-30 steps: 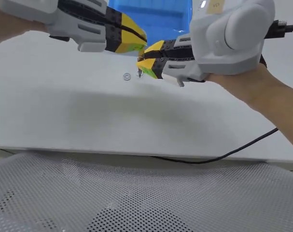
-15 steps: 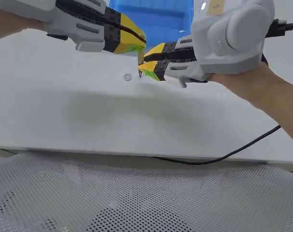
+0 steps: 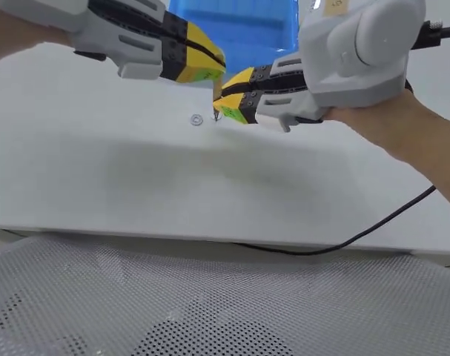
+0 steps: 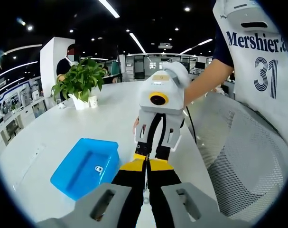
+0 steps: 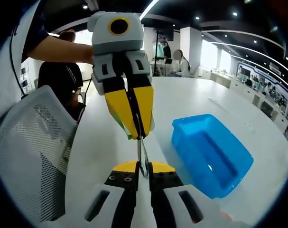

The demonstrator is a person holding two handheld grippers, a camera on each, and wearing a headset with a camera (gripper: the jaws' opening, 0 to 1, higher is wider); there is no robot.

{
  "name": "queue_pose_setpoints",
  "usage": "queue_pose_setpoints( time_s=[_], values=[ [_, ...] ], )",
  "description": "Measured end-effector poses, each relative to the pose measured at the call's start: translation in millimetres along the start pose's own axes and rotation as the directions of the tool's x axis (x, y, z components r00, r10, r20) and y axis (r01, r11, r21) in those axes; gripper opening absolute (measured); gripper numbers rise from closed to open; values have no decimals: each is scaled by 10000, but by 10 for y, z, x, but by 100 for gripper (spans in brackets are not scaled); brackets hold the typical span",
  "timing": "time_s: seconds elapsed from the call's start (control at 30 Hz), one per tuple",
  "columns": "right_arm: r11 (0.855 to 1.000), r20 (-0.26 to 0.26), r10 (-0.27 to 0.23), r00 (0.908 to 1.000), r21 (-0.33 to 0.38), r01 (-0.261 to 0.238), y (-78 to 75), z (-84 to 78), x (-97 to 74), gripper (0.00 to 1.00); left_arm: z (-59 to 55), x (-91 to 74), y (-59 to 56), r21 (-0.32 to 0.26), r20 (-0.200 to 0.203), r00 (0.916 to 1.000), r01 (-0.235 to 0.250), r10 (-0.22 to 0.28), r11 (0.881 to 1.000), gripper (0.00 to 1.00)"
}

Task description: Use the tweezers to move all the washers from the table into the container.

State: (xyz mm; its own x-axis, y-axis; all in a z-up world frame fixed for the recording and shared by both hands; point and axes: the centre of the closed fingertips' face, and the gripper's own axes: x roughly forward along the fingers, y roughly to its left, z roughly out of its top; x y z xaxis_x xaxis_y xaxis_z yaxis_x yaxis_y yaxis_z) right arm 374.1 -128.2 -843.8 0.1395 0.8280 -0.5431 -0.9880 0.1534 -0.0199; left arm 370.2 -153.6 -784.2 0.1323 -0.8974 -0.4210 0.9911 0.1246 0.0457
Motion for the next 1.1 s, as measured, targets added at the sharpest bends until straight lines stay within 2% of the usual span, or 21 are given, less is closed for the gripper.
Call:
queue_pose_setpoints(
  time_s=[0.27,0.47,0.8,1.1],
  values=[
    [9996,-49,-151,9999,-225,150,-2,13,-14,8,1,-7,7,97,-105,9999,-31,32,9999,3],
    [9993,19,-243,9997,-271,243,-12,53,-24,8,42,-32,13,162,-77,9999,-99,100,9998,3],
    [9975,152,-302,9994,-635,311,24,254,-114,8,218,-156,-21,542,-192,9998,-65,76,9985,3],
    [9916,486,-757,9959,-1009,803,-101,526,-248,8,482,-271,81,1177,-169,9996,-210,232,9928,3]
  ],
)
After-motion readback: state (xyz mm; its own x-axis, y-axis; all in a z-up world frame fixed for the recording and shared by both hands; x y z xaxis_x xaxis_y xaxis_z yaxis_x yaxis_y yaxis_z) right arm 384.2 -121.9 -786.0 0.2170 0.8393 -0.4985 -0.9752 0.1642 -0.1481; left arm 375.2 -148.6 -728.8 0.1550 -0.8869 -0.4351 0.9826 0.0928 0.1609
